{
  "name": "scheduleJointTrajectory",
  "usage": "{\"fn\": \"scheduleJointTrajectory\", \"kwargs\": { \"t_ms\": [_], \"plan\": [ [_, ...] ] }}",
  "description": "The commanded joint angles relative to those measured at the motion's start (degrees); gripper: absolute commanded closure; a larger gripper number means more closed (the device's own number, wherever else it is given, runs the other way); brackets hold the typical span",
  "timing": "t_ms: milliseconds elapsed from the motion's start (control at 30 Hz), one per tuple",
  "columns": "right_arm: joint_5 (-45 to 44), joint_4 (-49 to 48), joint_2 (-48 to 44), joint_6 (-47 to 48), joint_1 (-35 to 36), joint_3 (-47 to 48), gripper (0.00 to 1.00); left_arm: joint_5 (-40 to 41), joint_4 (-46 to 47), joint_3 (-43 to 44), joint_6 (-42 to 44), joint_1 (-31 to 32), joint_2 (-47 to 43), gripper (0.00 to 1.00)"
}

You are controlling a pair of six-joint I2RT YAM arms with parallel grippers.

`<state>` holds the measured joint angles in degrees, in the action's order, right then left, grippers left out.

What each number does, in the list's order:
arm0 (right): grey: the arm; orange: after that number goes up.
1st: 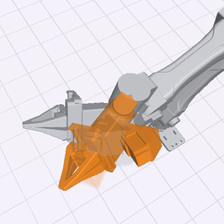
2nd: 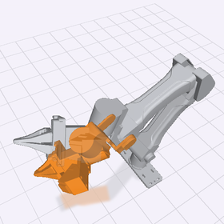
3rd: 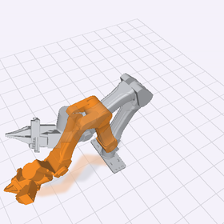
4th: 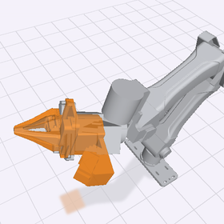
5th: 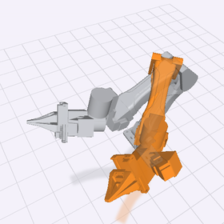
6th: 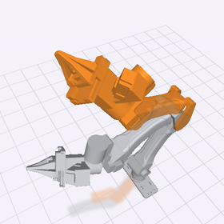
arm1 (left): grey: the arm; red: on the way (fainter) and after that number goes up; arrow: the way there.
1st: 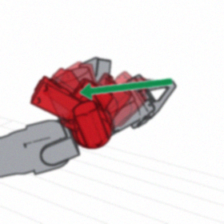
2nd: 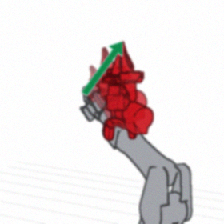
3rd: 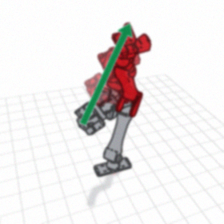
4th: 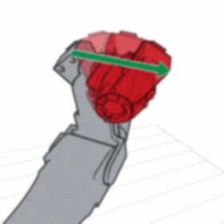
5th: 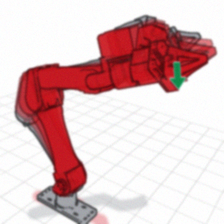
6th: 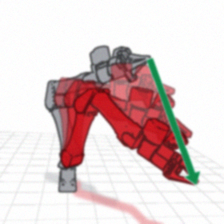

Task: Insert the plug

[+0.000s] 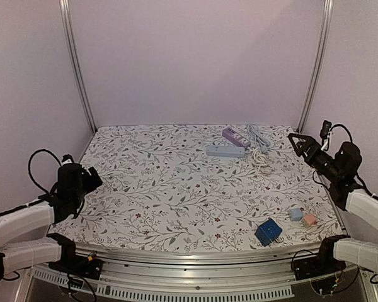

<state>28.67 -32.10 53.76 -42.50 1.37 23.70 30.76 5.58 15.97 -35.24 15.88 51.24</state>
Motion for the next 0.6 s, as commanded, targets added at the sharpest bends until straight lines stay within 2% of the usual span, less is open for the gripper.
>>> {"fn": "scheduleJointTrajectory", "kwargs": {
  "t_ms": [0,133,333,567],
  "plan": [
    [-1.9,6.2,-1.6,-1.8,-0.5,0.3,0.01,0.8,1.7,1.2,-0.1,1.4,2.9,0.02],
    [-4.5,17.0,-2.0,0.2,-0.3,2.9,0.01,3.1,1.6,2.5,0.5,3.7,4.9,0.02],
    [-8.7,23.4,-2.6,5.4,5.6,5.0,0.01,5.9,1.5,3.1,1.1,6.6,5.5,0.02],
    [-10.2,29.4,5.0,14.4,12.7,12.9,0.01,6.8,1.9,3.6,2.2,8.8,6.6,0.02]
  ]
}}
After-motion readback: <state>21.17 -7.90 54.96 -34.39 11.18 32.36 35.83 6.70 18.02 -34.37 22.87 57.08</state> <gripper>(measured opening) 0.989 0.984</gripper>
